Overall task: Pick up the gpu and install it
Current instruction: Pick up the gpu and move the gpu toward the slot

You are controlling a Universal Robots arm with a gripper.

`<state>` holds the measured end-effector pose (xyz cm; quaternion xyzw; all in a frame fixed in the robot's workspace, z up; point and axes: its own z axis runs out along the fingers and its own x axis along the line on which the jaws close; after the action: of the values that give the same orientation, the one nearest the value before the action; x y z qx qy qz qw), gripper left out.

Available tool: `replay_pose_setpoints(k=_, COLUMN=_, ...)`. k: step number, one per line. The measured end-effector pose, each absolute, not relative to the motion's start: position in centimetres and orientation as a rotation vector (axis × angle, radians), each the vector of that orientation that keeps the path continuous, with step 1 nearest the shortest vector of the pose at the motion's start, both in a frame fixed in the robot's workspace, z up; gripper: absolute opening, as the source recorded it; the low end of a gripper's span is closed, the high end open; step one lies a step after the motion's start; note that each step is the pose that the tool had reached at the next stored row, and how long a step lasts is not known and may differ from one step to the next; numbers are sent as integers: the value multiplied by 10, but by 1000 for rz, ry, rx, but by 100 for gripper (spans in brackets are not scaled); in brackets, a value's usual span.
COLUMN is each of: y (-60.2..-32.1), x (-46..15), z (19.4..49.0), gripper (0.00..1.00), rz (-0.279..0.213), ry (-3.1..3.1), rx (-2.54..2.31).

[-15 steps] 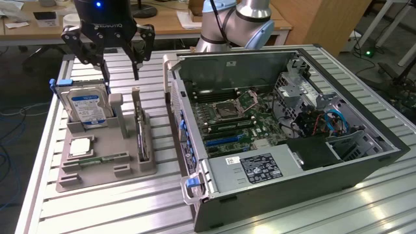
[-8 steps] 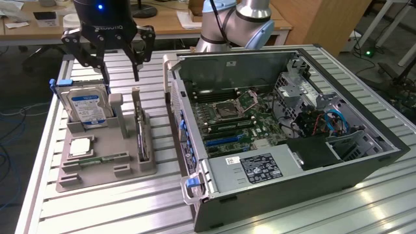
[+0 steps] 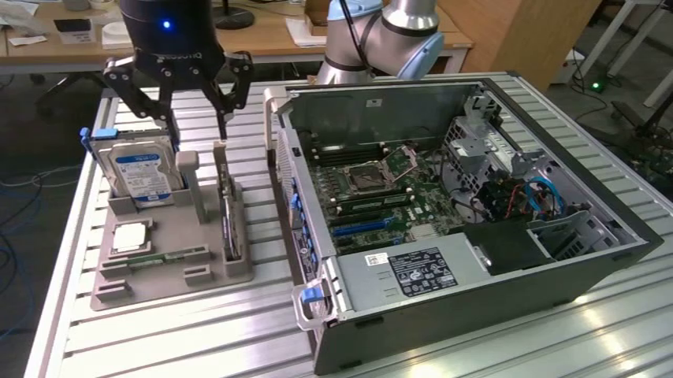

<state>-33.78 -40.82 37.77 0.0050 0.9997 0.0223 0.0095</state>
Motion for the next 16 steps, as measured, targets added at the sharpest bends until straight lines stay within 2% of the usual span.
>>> replay_pose_setpoints(k=16, y=-409, x=-335, z=364, gripper=59, rz=70, ry=3122, rx=9)
